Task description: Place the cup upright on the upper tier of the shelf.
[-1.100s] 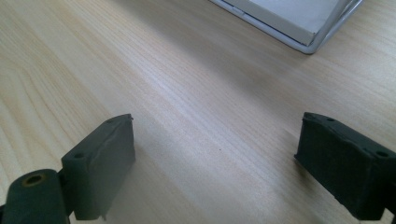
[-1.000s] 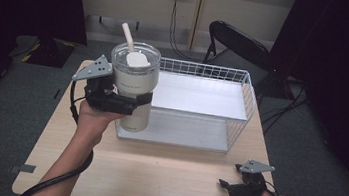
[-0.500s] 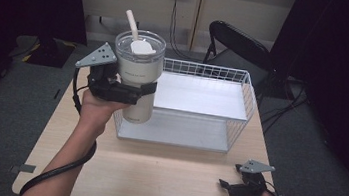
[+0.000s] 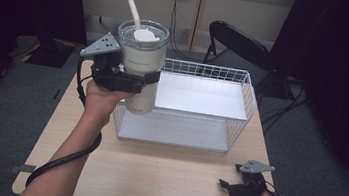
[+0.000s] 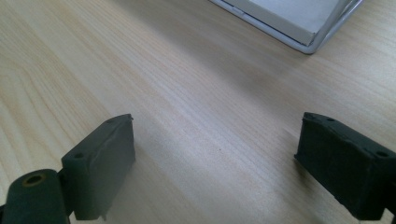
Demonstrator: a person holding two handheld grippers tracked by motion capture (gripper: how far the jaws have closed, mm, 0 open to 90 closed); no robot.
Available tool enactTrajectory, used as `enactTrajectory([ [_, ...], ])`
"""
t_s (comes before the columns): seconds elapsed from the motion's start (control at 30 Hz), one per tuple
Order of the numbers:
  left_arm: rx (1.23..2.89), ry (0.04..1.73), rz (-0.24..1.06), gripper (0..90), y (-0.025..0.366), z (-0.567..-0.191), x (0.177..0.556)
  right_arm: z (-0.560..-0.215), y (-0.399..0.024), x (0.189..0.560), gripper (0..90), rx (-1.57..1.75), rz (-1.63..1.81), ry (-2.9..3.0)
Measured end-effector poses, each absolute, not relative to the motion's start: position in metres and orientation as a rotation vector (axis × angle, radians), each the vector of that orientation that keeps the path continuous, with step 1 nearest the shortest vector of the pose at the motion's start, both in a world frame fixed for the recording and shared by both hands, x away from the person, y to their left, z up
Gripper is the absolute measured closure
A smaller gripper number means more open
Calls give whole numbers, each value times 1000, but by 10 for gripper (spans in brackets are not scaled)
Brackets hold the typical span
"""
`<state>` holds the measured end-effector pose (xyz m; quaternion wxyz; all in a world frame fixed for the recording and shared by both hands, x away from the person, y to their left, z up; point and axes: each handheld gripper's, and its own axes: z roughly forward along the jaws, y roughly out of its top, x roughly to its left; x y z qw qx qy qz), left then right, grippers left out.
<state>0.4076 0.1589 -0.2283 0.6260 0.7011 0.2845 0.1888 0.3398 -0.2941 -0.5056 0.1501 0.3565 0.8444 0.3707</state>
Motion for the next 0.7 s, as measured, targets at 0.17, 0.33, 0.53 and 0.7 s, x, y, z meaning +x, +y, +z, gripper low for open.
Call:
enactTrajectory([
  [0.17,1605,654,454,72,158,-225,412,-506,-294,340,107,1024,1064,2426],
  [0.33,1612,653,465,72,157,-222,418,-506,-294,340,107,1024,1064,2426],
  [0.53,1608,673,480,72,153,-223,425,-506,-294,340,107,1024,1065,2427],
  [0.7,1603,685,488,72,149,-224,431,-506,-294,340,108,1023,1064,2426],
])
